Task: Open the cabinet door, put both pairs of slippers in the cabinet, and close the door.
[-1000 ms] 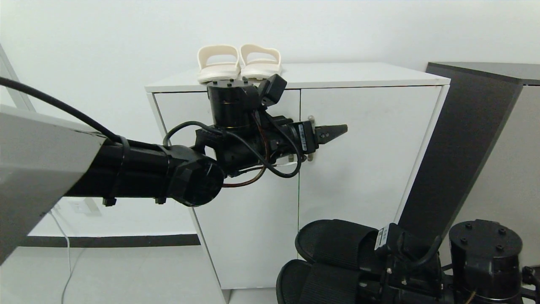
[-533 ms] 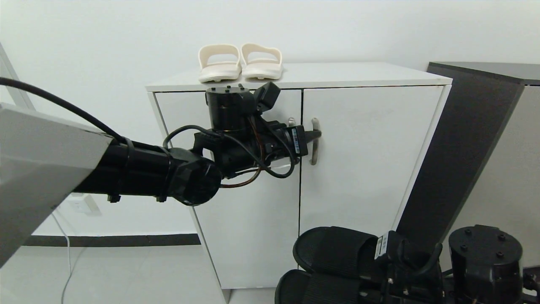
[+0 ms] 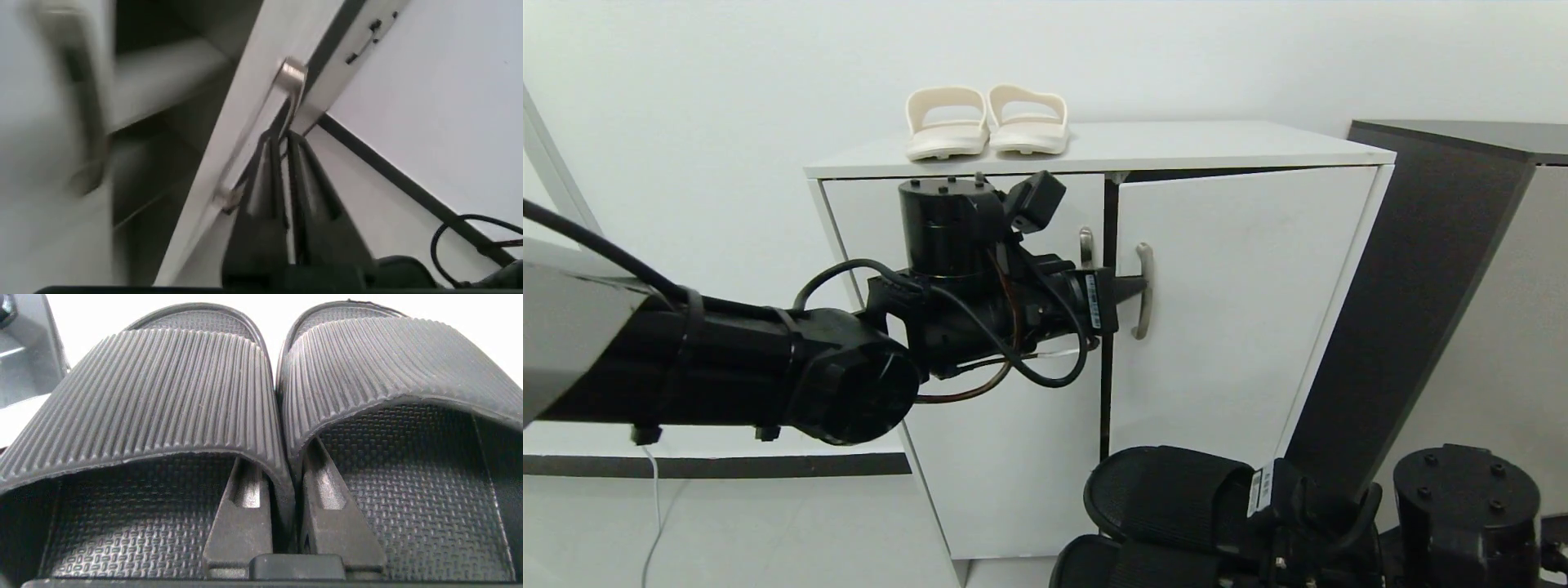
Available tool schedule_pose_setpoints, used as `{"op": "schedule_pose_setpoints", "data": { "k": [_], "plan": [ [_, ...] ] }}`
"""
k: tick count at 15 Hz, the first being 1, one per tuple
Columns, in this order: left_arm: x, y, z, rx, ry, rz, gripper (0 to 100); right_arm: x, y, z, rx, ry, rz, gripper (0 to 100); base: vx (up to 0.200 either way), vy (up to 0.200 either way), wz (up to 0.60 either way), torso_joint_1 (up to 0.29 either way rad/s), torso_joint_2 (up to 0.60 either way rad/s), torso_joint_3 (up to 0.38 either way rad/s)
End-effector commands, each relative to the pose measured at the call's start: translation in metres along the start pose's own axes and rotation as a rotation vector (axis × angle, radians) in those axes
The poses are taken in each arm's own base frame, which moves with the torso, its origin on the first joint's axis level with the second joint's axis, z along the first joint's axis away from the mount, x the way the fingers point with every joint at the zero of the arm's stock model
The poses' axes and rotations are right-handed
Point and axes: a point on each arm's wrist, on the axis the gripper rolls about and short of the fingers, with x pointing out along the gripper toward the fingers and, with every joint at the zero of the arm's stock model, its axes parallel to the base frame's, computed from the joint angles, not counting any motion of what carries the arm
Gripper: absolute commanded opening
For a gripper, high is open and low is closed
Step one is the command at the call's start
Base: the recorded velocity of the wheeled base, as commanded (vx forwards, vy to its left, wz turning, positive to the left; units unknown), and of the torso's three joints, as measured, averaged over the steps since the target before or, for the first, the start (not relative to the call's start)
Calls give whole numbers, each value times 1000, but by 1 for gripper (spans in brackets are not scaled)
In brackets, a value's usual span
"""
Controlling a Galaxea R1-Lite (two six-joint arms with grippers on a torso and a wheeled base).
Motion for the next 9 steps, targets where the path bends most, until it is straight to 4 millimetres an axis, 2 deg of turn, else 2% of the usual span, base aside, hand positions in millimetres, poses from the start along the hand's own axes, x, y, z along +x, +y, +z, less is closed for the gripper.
{"op": "schedule_pose_setpoints", "data": {
  "k": [1,3,5,9],
  "plan": [
    [-18,-9,6,7,-17,-2,0,0,0,0,-1,-1,1,0,0,0,0,0,0,0],
    [-29,-13,6,10,-29,-6,0,0,0,0,-1,0,0,0,0,0,0,0,0,0],
    [-31,-11,9,19,-69,-7,0,0,0,0,-3,0,0,0,0,0,0,0,0,0],
    [-25,15,15,22,-100,39,0,1,0,-1,-2,4,0,0,0,0,0,0,0,0]
  ]
}}
